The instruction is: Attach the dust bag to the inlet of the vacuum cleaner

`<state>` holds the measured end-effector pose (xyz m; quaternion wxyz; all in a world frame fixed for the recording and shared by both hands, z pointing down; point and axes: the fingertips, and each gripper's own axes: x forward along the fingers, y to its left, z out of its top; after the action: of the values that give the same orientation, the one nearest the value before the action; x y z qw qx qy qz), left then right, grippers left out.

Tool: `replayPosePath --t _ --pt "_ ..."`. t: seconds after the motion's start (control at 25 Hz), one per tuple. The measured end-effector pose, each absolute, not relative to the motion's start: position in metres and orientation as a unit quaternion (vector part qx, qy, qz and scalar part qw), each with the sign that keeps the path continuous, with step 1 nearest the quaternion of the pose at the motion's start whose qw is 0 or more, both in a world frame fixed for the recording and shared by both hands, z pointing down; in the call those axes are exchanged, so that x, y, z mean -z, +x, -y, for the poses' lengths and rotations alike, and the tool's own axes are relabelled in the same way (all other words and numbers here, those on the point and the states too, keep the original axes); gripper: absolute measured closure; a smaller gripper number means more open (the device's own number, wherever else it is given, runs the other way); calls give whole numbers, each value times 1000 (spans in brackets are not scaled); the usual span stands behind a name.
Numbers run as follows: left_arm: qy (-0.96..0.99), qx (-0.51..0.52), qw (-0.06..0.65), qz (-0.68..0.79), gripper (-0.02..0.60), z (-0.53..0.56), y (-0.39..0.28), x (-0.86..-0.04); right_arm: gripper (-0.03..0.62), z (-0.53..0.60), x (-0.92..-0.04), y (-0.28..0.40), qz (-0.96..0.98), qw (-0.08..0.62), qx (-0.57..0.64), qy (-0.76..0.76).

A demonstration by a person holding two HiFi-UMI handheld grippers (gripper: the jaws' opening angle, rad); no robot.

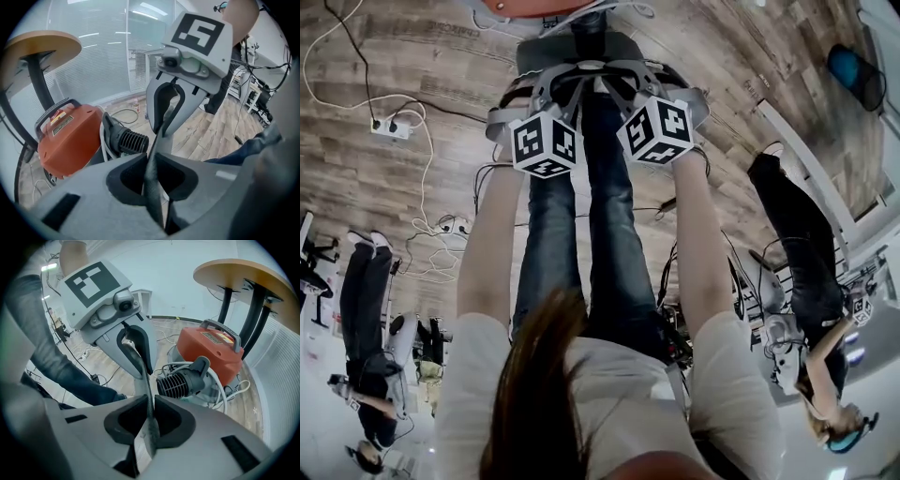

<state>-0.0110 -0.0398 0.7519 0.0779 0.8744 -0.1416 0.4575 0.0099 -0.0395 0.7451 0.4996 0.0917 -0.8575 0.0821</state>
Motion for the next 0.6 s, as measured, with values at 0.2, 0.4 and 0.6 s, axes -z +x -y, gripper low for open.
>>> replayPosePath --t 0.2,0.4,0.6 --pt "872 -461 73 149 522 46 -10 -754 548 46 -747 11 857 502 -74 91" --pt "870 -461 73 157 522 53 -8 -756 548 53 -749 13 857 502 -72 92" --pt "869 -462 73 162 522 59 -9 -756 548 58 -749 12 857 501 -72 94"
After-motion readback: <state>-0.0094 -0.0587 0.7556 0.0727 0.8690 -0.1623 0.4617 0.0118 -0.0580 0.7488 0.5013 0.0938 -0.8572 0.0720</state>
